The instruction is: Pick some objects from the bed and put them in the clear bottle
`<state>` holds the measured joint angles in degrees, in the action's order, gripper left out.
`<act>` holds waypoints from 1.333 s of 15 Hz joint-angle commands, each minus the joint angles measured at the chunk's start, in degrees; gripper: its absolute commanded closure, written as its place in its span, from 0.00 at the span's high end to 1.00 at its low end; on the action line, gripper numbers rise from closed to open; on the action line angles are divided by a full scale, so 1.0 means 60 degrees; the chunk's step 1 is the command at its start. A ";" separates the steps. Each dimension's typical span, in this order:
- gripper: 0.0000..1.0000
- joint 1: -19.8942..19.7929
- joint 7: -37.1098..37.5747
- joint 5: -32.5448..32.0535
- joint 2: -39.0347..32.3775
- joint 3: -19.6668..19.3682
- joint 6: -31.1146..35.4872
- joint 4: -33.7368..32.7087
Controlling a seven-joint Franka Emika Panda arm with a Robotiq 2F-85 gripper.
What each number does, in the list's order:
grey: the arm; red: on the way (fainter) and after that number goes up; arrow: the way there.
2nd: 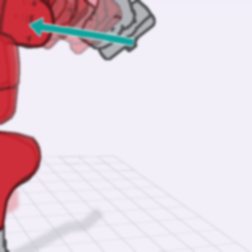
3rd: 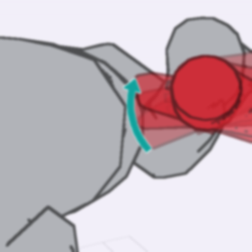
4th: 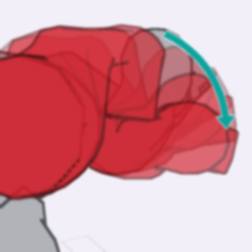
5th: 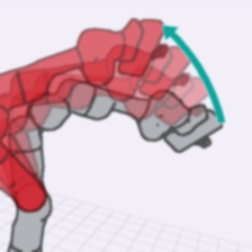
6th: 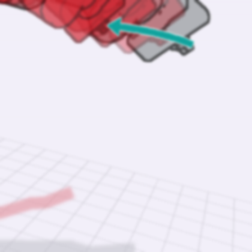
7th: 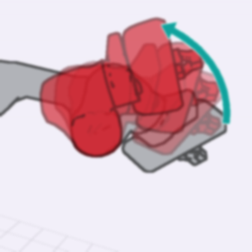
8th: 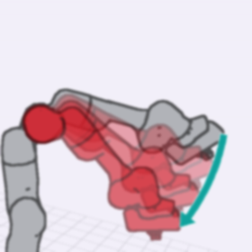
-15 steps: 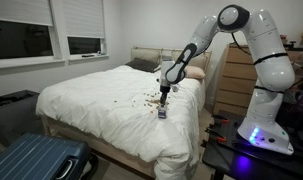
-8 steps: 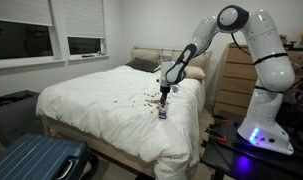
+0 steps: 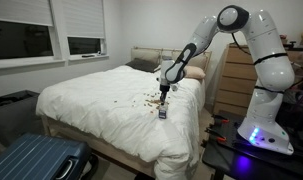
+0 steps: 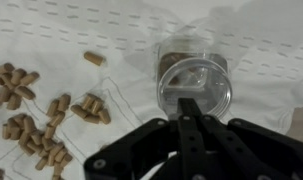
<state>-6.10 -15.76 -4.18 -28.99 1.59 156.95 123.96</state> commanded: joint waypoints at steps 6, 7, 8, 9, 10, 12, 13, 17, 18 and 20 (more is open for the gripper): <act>0.00 -0.0525 -0.0272 0.0416 0.1246 0.0187 0.0006 0.0115; 0.00 -0.0543 -0.0248 0.0444 0.1311 0.0144 0.0045 0.0092; 0.00 -0.0549 -0.0165 0.0422 0.1328 0.0035 0.0116 0.0034; 0.00 -0.0607 -0.0156 0.0454 0.1340 -0.0018 0.0138 -0.0012; 0.00 -0.0672 -0.0115 0.0514 0.1363 -0.0078 0.0236 -0.0027; 0.00 -0.0859 -0.0018 0.0718 0.1308 -0.0169 0.0165 -0.0145; 0.00 -0.0941 0.0011 0.0827 0.1237 -0.0214 0.0166 -0.0208; 0.34 -0.1043 0.0309 0.0859 0.1032 -0.0584 0.0068 -0.0535; 0.40 -0.1033 0.0392 0.0837 0.0981 -0.0663 -0.0050 -0.0611; 0.56 -0.0969 0.0642 0.0772 0.0854 -0.0805 -0.0091 -0.0689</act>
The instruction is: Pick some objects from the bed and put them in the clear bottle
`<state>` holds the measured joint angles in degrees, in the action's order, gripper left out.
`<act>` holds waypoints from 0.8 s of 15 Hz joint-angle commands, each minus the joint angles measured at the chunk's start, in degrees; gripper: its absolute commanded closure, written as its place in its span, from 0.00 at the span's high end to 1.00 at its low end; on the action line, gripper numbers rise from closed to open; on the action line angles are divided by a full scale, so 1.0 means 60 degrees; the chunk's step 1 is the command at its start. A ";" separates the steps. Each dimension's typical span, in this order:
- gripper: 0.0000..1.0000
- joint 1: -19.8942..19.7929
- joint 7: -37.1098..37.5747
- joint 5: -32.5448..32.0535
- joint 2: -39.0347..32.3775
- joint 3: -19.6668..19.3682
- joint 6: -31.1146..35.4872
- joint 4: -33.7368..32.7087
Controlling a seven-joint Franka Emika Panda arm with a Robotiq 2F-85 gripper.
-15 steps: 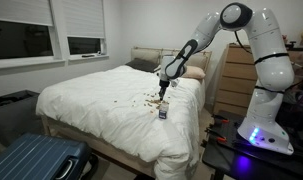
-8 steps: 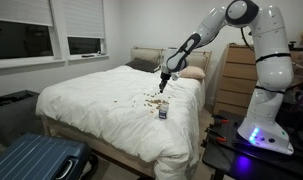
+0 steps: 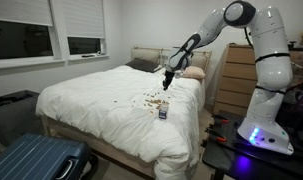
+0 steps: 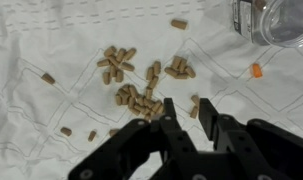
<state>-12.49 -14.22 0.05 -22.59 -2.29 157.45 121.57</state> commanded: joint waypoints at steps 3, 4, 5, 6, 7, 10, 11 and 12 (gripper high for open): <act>0.78 0.0133 0.0841 0.0179 -0.0496 -0.0237 -0.0318 -0.0442; 0.86 0.0160 0.1096 0.0209 -0.0607 -0.0269 -0.0367 -0.0494; 0.93 0.0183 0.1397 0.0289 -0.0726 -0.0286 -0.0429 -0.0563; 0.99 0.0190 0.1688 0.0404 -0.0823 -0.0284 -0.0496 -0.0619; 1.00 0.0199 0.1974 0.0546 -0.0915 -0.0275 -0.0609 -0.0683; 1.00 0.0223 0.2729 0.0995 -0.1170 -0.0296 -0.0992 -0.0913; 1.00 0.0210 0.2952 0.1152 -0.1255 -0.0291 -0.1207 -0.1021; 1.00 0.0217 0.3167 0.1274 -0.1331 -0.0311 -0.1331 -0.1100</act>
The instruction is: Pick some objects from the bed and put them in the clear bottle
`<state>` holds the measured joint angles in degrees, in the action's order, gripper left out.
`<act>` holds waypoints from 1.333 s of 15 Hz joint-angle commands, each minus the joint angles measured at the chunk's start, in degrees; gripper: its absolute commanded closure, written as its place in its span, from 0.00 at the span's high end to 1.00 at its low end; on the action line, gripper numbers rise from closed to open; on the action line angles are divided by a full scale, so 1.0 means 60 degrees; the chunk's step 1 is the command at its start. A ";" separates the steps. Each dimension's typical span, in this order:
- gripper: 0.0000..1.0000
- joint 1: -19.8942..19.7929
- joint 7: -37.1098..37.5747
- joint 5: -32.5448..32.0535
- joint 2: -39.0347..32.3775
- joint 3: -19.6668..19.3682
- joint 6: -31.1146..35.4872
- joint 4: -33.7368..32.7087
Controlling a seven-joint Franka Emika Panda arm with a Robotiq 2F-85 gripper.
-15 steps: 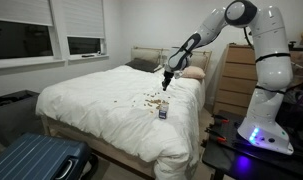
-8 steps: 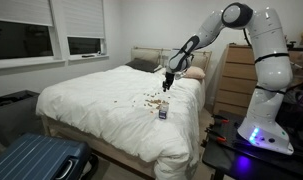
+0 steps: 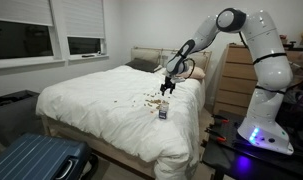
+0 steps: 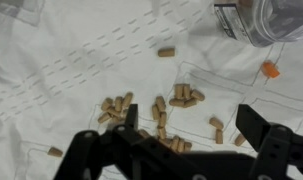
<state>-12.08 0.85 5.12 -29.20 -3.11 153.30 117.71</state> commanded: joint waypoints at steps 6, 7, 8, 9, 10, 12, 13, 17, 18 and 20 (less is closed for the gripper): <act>1.00 0.0168 0.1468 0.0877 -0.0696 -0.0266 -0.1018 -0.0828; 1.00 0.0166 0.1537 0.0918 -0.0781 -0.0269 -0.1045 -0.0884; 1.00 0.0167 0.1588 0.0946 -0.0868 -0.0268 -0.1052 -0.0931; 1.00 0.0171 0.1625 0.0979 -0.0949 -0.0269 -0.1046 -0.0968; 1.00 0.0180 0.1691 0.0992 -0.1042 -0.0272 -0.1060 -0.1027; 1.00 0.0198 0.1729 0.1015 -0.1240 -0.0287 -0.1062 -0.1150; 1.00 0.0210 0.1747 0.1022 -0.1336 -0.0295 -0.1078 -0.1219; 1.00 0.0355 0.1999 0.0964 -0.1729 -0.0400 -0.1169 -0.1457; 1.00 0.0376 0.2065 0.0965 -0.1801 -0.0415 -0.1197 -0.1506; 1.00 0.0439 0.2144 0.0937 -0.1957 -0.0461 -0.1252 -0.1618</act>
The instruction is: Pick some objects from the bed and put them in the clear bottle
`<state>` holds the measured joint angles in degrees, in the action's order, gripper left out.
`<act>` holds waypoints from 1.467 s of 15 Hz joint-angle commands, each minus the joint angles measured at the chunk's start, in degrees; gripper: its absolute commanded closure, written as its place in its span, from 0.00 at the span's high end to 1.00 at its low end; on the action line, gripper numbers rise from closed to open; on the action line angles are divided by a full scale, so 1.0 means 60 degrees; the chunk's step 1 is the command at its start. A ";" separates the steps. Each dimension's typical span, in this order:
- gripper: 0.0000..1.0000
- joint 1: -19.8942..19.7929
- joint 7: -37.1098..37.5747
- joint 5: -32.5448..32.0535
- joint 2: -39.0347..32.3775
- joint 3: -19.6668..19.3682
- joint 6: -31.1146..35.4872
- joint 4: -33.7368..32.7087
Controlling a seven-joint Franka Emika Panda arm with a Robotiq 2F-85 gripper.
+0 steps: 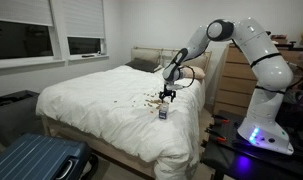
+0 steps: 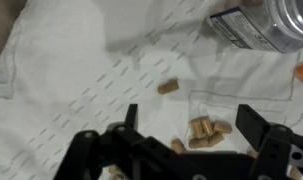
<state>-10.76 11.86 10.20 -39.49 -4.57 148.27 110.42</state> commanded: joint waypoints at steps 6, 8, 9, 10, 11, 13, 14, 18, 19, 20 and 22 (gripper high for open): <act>1.00 0.0350 0.0488 0.0044 -0.0635 -0.0363 -0.0633 -0.0650; 0.99 0.0369 0.0504 0.0029 -0.0733 -0.0418 -0.0671 -0.0685; 0.98 0.0375 0.0507 0.0023 -0.0784 -0.0440 -0.0698 -0.0709; 0.97 0.0386 0.0511 0.0014 -0.0829 -0.0459 -0.0724 -0.0735; 0.96 0.0393 0.0513 0.0007 -0.0871 -0.0473 -0.0765 -0.0761; 0.96 0.0423 0.0512 -0.0016 -0.0938 -0.0516 -0.0809 -0.0798; 0.94 0.0434 0.0516 -0.0021 -0.0970 -0.0532 -0.0822 -0.0819; 0.79 0.0480 0.0534 -0.0060 -0.1067 -0.0586 -0.0881 -0.0896; 0.64 0.0495 0.0539 -0.0065 -0.1080 -0.0598 -0.0901 -0.0911; 0.63 0.0508 0.0542 -0.0067 -0.1098 -0.0609 -0.0916 -0.0932; 0.45 0.0545 0.0555 -0.0083 -0.1153 -0.0639 -0.0944 -0.0995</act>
<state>-8.51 13.19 10.17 -45.69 -7.36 144.86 106.31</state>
